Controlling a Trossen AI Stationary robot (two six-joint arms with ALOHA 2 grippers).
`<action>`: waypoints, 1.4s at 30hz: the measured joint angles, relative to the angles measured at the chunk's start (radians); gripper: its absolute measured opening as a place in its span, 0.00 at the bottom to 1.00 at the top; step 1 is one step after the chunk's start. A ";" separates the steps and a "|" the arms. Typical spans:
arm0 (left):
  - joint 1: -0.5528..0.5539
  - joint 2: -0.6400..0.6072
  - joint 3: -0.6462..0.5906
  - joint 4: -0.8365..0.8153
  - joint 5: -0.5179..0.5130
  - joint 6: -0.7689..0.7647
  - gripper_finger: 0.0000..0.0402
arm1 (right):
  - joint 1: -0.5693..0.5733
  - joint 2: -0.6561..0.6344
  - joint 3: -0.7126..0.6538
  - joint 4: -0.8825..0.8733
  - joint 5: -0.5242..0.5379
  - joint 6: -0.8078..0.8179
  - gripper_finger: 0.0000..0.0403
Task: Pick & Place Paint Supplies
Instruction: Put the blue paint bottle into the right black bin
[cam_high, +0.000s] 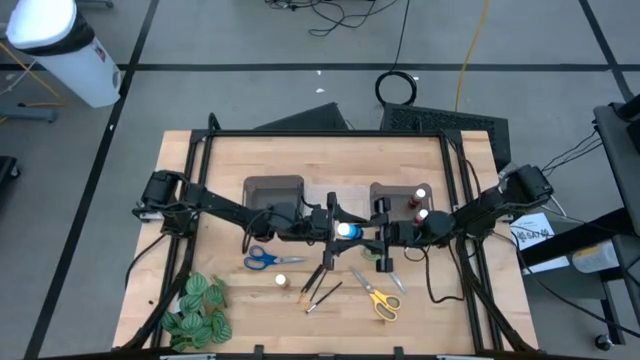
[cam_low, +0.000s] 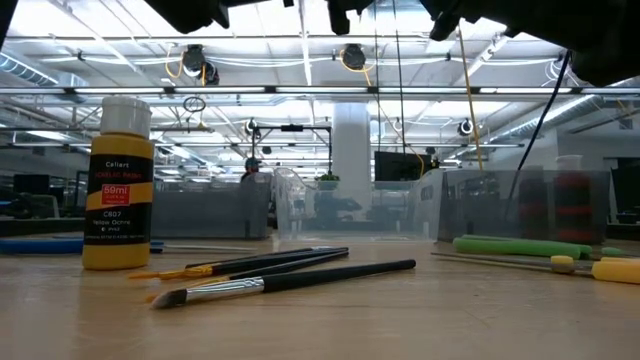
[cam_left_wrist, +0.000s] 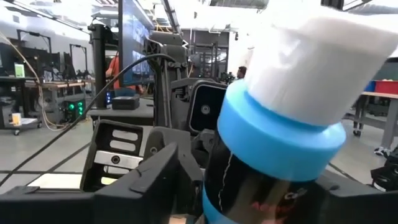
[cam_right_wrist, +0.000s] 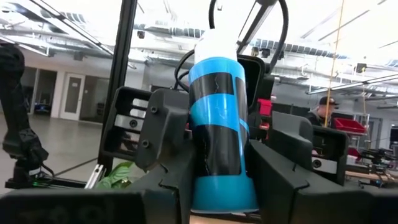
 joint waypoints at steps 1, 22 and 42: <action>0.000 0.000 0.000 0.001 -0.002 0.000 0.52 | 0.000 0.000 0.000 -0.001 0.001 -0.001 0.29; -0.008 0.001 0.000 0.027 0.011 0.026 0.68 | 0.001 0.002 -0.001 -0.018 -0.009 0.005 0.28; -0.011 -0.098 0.000 -0.227 -0.077 0.020 0.32 | -0.001 -0.039 0.005 -0.172 0.093 0.080 0.35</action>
